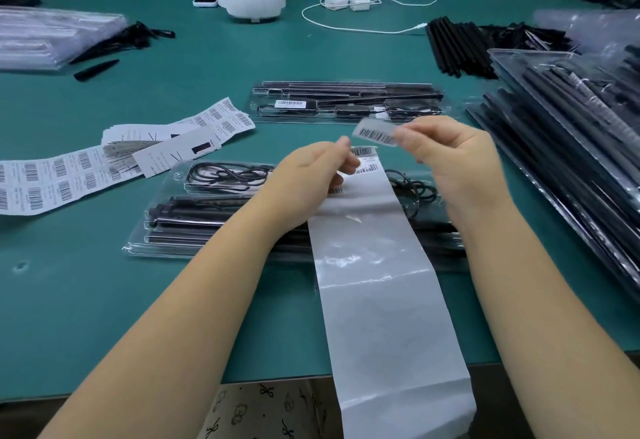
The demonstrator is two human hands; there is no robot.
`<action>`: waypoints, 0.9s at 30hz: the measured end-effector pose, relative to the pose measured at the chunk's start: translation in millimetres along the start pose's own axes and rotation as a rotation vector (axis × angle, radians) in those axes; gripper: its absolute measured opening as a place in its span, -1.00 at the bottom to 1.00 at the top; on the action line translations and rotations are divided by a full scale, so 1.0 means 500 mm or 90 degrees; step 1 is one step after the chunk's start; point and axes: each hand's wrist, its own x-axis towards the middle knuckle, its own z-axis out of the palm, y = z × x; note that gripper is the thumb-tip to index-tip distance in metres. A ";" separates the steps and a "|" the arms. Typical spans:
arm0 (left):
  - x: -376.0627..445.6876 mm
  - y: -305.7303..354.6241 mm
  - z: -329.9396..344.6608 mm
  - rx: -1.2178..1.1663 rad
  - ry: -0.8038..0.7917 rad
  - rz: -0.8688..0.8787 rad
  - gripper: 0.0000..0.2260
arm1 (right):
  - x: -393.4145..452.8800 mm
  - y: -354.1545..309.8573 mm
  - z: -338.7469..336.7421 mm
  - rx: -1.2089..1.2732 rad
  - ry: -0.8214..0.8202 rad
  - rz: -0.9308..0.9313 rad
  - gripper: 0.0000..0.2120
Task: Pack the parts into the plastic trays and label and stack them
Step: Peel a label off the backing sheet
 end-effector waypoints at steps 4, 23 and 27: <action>-0.006 -0.009 -0.010 0.448 -0.056 0.152 -0.57 | 0.013 0.020 -0.034 -0.049 0.088 0.181 -0.85; 0.001 -0.017 -0.010 0.621 -0.051 0.174 -0.65 | 0.023 0.022 -0.028 -0.310 -0.001 0.268 -0.66; 0.005 -0.015 -0.001 0.556 -0.116 0.250 -0.67 | 0.019 0.027 -0.026 -0.372 -0.010 0.250 -0.56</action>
